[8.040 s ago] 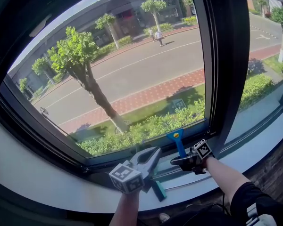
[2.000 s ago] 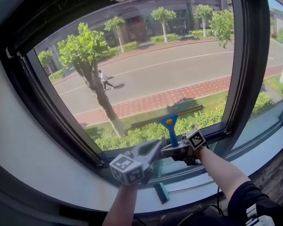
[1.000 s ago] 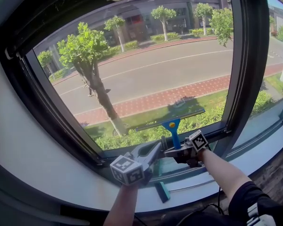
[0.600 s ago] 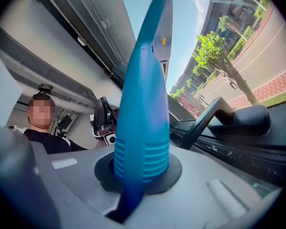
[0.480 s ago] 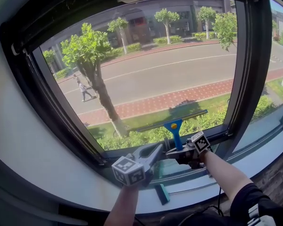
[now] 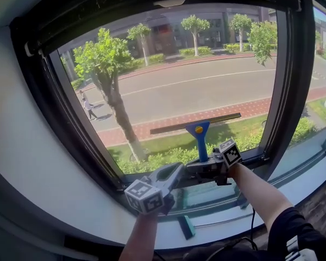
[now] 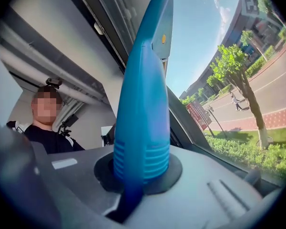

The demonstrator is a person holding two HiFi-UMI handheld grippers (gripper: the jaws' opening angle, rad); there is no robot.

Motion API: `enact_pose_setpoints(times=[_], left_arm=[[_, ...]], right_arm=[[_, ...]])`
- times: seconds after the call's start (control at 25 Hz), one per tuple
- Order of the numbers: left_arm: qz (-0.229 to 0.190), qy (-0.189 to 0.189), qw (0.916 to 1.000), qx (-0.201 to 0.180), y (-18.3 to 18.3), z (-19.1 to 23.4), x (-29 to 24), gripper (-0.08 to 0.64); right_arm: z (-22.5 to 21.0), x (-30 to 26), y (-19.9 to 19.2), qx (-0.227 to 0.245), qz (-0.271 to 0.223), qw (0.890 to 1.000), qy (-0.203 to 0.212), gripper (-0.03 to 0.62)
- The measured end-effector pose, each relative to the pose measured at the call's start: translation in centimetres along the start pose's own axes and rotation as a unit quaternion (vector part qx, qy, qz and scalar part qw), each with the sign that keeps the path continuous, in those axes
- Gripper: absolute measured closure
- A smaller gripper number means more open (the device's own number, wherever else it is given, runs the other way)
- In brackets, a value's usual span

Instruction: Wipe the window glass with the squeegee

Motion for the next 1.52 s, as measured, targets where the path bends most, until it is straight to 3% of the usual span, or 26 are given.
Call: enact_pose_setpoints(times=[0.16, 0.32, 0.64, 1.04, 1.24, 1.52], left_arm=[[-0.007, 0.024, 0.9997, 0.002, 2.0, -0.1, 1.7, 0.558], [-0.027, 0.016, 0.9995, -0.006, 3.0, 0.5, 3.6, 0.557], [-0.049, 0.031, 0.9968, -0.055, 7.6, 2.0, 7.4, 0.558], [-0.049, 0.042, 0.9933, -0.096, 11.0, 2.1, 10.8, 0.558], [-0.03, 0.036, 0.9892, -0.139, 11.7, 1.7, 11.6, 0.558], [-0.016, 0.046, 0.9865, -0.157, 12.4, 2.8, 12.1, 0.558]], right_arm=[[1.2, -2.5, 4.2, 0.036, 0.012, 0.999, 0.01, 0.588], [2.5, -5.6, 8.6, 0.071, 0.037, 0.996, 0.024, 0.587], [5.4, -13.3, 16.8, 0.145, 0.056, 0.986, 0.059, 0.586], [7.7, -22.4, 24.8, 0.179, 0.066, 0.978, 0.083, 0.586], [7.1, -23.9, 27.7, 0.192, 0.054, 0.978, 0.064, 0.586], [6.1, -25.1, 30.7, 0.206, 0.043, 0.977, 0.039, 0.588]])
Point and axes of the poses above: the fingertips, and each gripper's own axes: x backward along the fingers, z to its left, y out of its top, the point moved 5 cm from there along x, backward along the fingers, and after that the axes turned 6 degrees about y, right-handed, at the moved point
